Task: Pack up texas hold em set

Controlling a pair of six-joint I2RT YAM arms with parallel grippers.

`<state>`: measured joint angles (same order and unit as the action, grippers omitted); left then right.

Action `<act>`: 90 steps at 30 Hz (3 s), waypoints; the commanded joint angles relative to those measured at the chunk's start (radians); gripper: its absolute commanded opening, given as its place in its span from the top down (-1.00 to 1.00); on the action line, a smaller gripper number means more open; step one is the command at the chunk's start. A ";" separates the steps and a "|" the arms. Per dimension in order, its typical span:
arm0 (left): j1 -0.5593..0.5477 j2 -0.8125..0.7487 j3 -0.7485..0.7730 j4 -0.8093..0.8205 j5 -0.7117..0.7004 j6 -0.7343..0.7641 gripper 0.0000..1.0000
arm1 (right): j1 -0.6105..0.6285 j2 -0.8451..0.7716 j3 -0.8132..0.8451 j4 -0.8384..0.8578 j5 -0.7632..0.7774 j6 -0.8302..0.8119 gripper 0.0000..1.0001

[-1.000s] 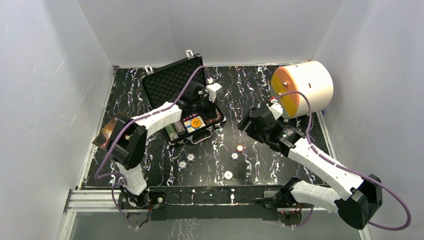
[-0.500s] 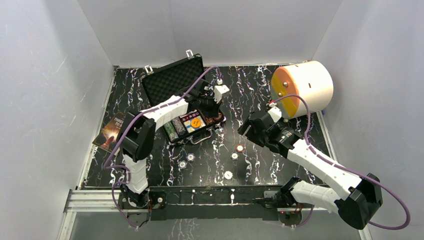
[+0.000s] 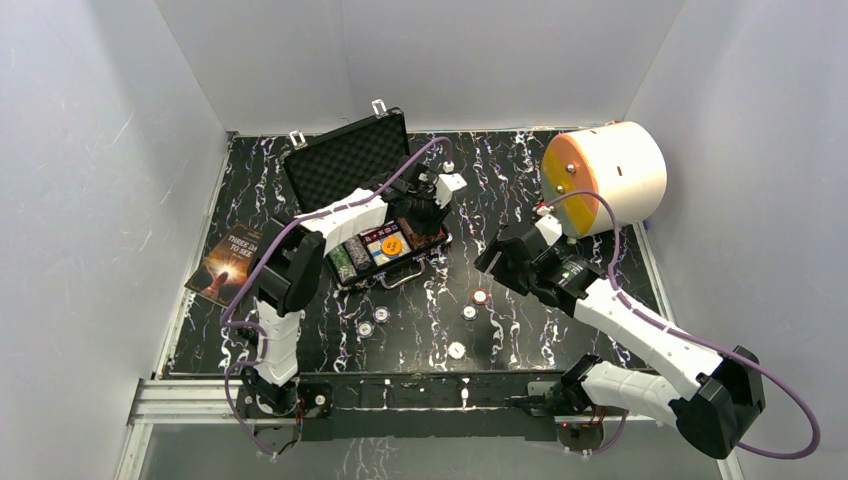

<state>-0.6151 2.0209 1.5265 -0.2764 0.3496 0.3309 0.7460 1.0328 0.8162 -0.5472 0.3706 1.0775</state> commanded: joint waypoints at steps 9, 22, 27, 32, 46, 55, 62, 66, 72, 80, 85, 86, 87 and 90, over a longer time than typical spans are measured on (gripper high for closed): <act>-0.002 -0.123 0.016 0.013 -0.021 -0.022 0.33 | -0.004 0.079 -0.012 0.030 -0.029 -0.039 -0.52; 0.010 -0.642 -0.419 0.293 -0.291 -0.617 -0.36 | -0.001 0.434 0.106 -0.076 -0.094 -0.191 -0.49; 0.010 -0.812 -0.553 0.239 -0.282 -0.710 -0.46 | 0.001 0.479 0.118 -0.075 -0.066 -0.208 -0.46; 0.010 -0.929 -0.658 0.217 -0.242 -0.738 -0.46 | 0.001 0.537 0.145 -0.076 -0.055 -0.222 -0.45; 0.009 -0.983 -0.768 0.228 -0.233 -0.761 -0.47 | 0.000 0.604 0.142 -0.035 -0.007 -0.217 -0.26; 0.010 -0.954 -0.768 0.223 -0.203 -0.762 -0.47 | 0.001 0.610 0.095 0.068 -0.028 -0.256 -0.11; 0.009 -0.935 -0.773 0.244 -0.156 -0.769 -0.47 | -0.003 0.600 0.083 0.069 -0.023 -0.253 0.08; 0.010 -0.931 -0.774 0.246 -0.166 -0.779 -0.47 | -0.003 0.585 0.095 0.036 -0.004 -0.247 0.12; 0.009 -0.921 -0.777 0.243 -0.167 -0.789 -0.47 | -0.004 0.532 0.114 0.005 0.009 -0.238 0.05; 0.010 -0.918 -0.790 0.256 -0.157 -0.805 -0.47 | -0.003 0.503 0.135 -0.024 0.001 -0.238 0.03; 0.010 -0.905 -0.798 0.269 -0.138 -0.817 -0.47 | -0.003 0.475 0.140 -0.018 -0.010 -0.233 0.02; 0.010 -0.901 -0.802 0.273 -0.131 -0.822 -0.47 | -0.002 0.469 0.141 -0.016 -0.015 -0.232 0.02; 0.009 -0.896 -0.805 0.277 -0.124 -0.828 -0.47 | -0.002 0.467 0.143 -0.016 -0.018 -0.232 0.02; 0.010 -0.887 -0.818 0.298 -0.102 -0.850 -0.47 | -0.002 0.454 0.146 -0.011 -0.034 -0.231 0.02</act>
<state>-0.6094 1.1271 0.7296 -0.0093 0.2001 -0.4877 0.7464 1.5280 0.9203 -0.5526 0.3428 0.8349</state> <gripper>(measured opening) 0.735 0.495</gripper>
